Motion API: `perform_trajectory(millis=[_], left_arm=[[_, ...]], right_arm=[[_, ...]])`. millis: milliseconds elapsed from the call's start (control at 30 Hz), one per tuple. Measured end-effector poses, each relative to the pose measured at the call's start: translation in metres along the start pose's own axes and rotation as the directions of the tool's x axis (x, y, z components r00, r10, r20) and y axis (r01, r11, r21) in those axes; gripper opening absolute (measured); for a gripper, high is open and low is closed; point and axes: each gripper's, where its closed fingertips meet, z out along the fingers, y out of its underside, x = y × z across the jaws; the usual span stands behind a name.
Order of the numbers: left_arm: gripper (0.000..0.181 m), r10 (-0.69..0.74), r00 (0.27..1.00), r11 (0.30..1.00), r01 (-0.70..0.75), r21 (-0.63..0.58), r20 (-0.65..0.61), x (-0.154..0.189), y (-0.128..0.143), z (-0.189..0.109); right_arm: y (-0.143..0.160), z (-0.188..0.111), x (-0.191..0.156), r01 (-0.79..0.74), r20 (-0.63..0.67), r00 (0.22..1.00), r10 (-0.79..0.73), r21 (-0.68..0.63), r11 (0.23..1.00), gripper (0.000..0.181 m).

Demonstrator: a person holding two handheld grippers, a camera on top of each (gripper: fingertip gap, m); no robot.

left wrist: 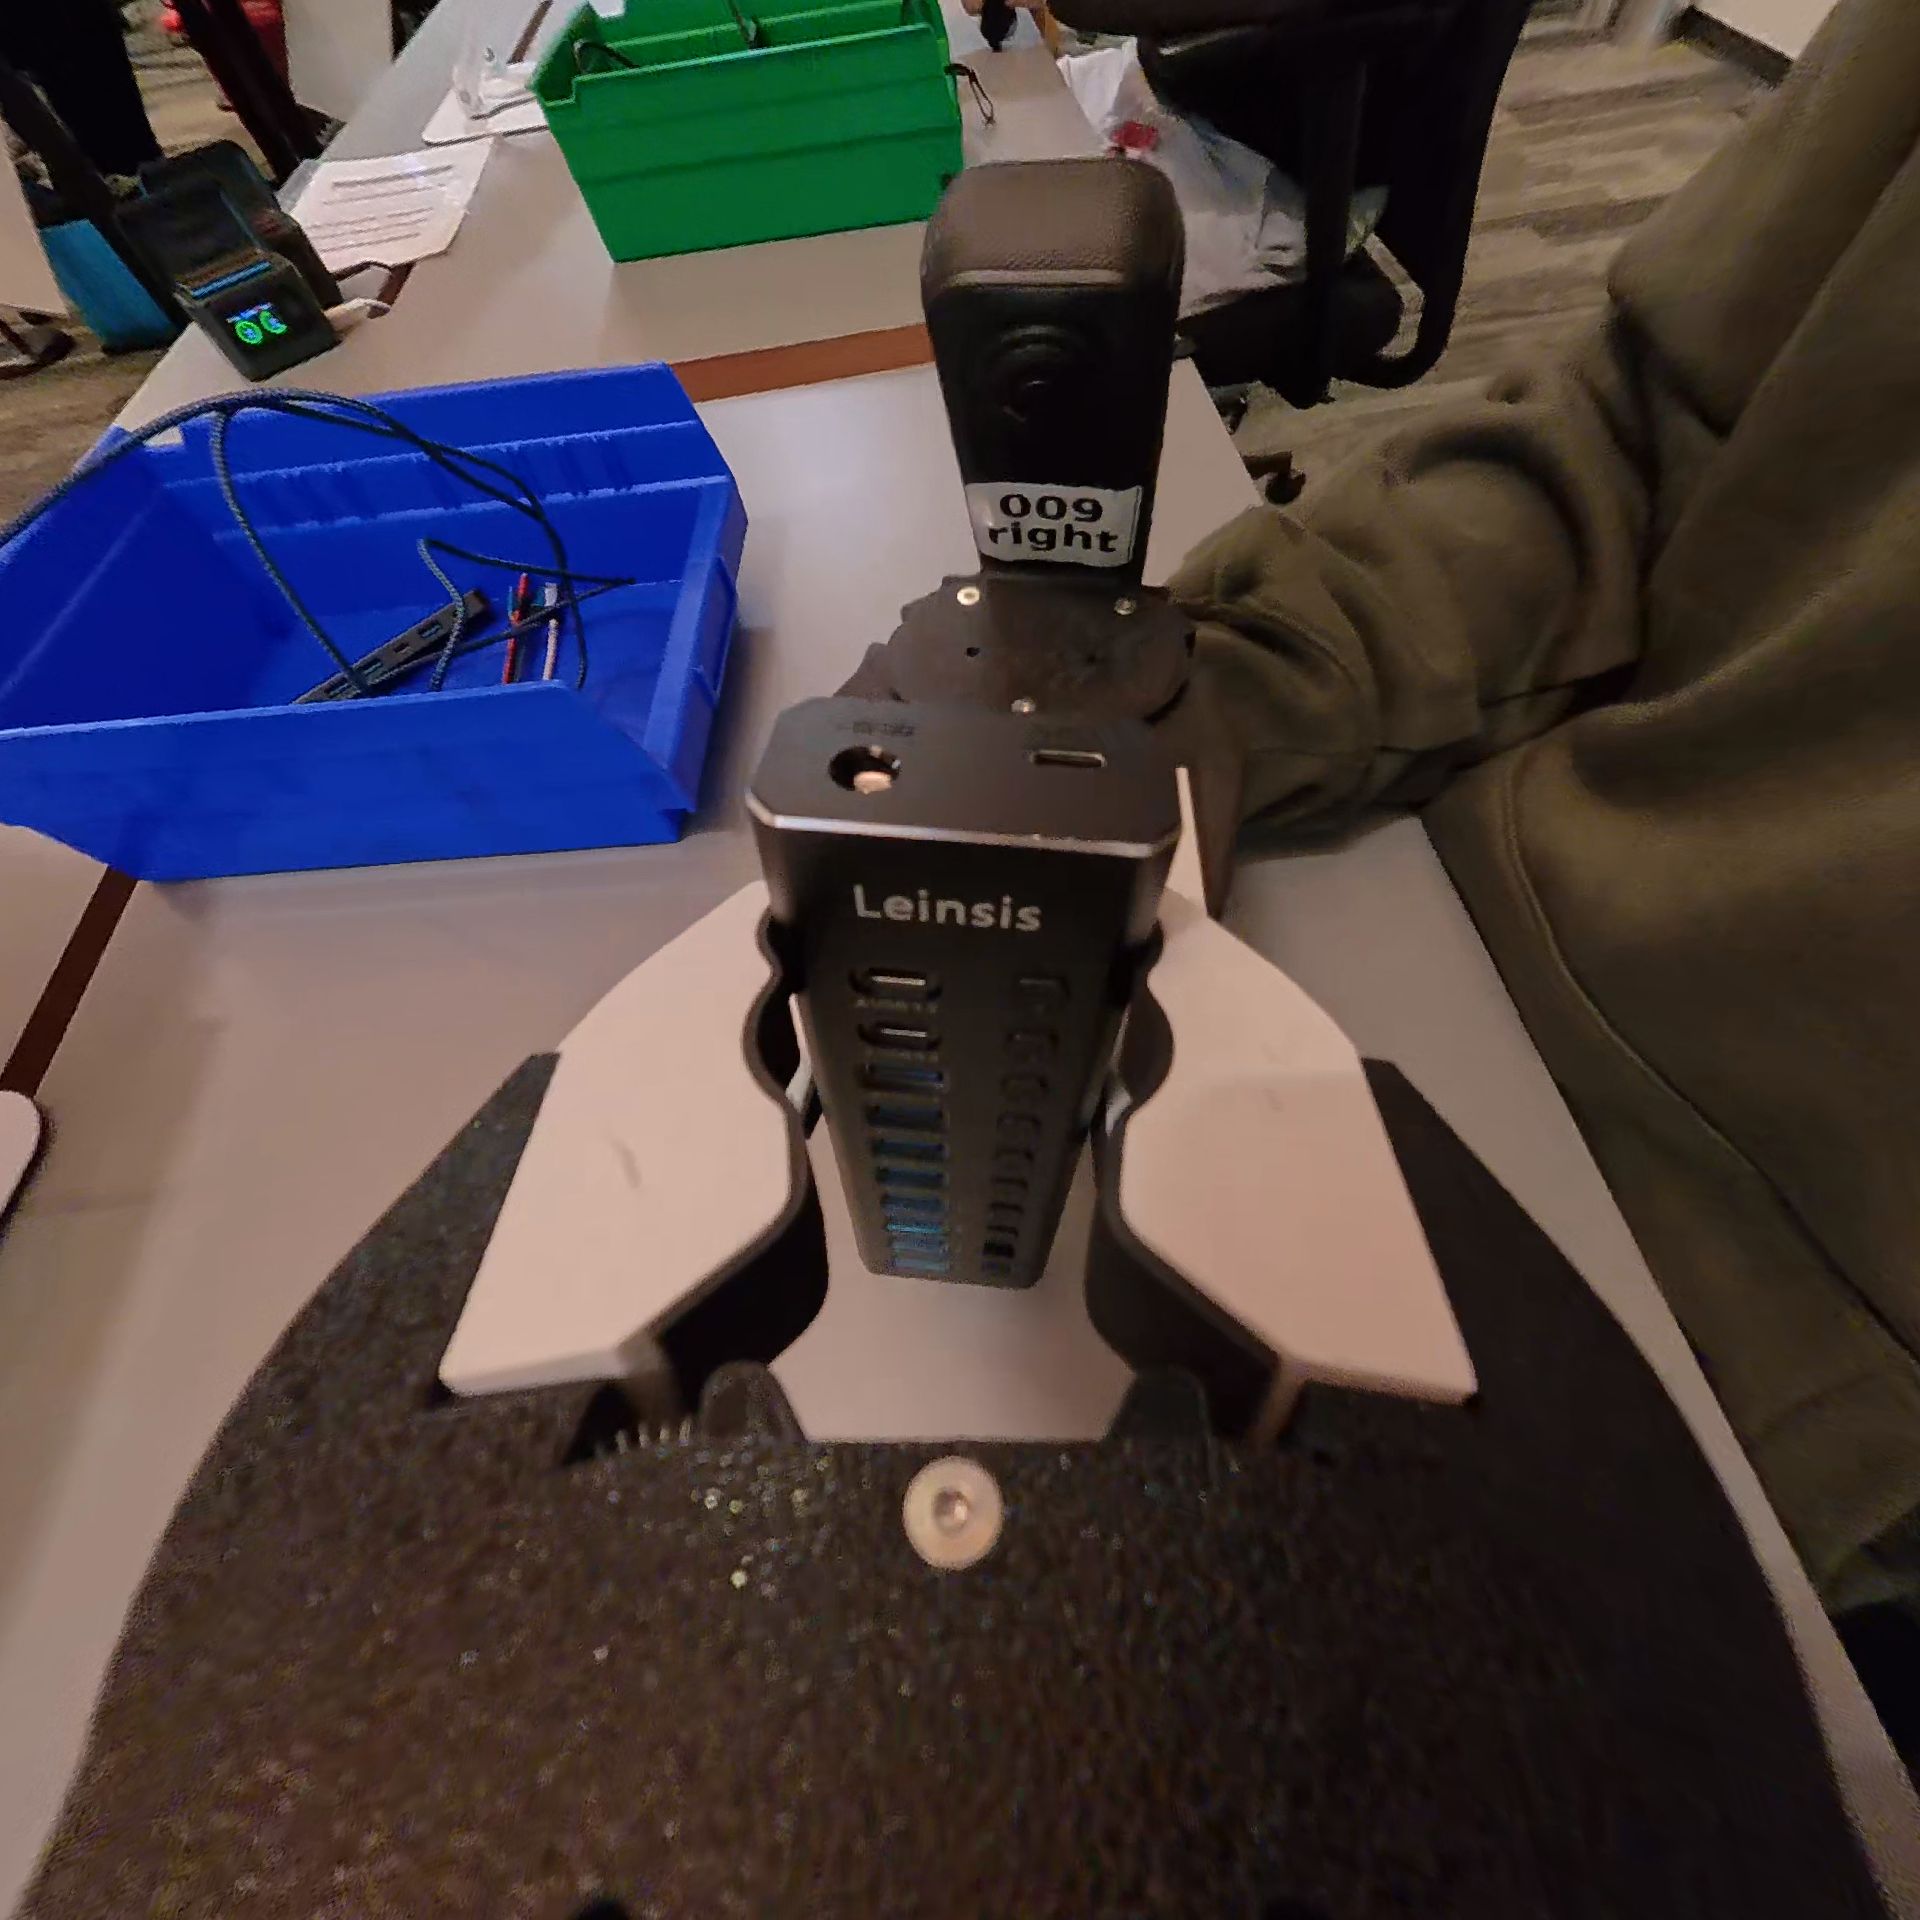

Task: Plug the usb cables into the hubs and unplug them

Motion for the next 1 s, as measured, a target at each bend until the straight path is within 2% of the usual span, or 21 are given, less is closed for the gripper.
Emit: perform_trajectory(millis=[67,367,567,667,800,1000], left_arm=[[0.059,0.012,1.0,1.0,-0.012,-0.001,-0.016,0.001,0.001,0.0],[0.059,-0.013,1.0,0.998,0.013,0.062,-0.003,-0.008,-0.006,-0.002],[0.059,-0.01,1.0,0.999,0.011,0.049,-0.017,-0.011,-0.002,0.0],[0.06,-0.062,0.998,0.997,0.06,0.044,0.03,-0.021,-0.003,-0.001],[0.06,-0.115,0.975,0.993,0.109,0.041,0.19,-0.047,0.0,-0.006],[0.06,-0.071,0.97,0.997,0.079,-0.026,0.231,-0.05,0.014,0.0]], right_arm=[[0.001,0.001,0.0,0.014,-0.004,1.0,-0.014,-0.011,1.0,0.058],[-0.009,0.003,0.006,-0.044,0.032,0.999,0.041,0.099,0.994,0.06],[-0.002,0.006,0.011,-0.001,0.043,0.999,-0.001,0.037,0.999,0.059],[-0.005,0.008,0.017,-0.047,0.092,0.995,0.041,0.058,0.997,0.06],[-0.003,0.014,0.039,-0.061,0.094,0.994,0.056,0.05,0.997,0.06],[0.01,0.018,0.04,-0.039,0.121,0.992,0.034,0.037,0.999,0.06]])
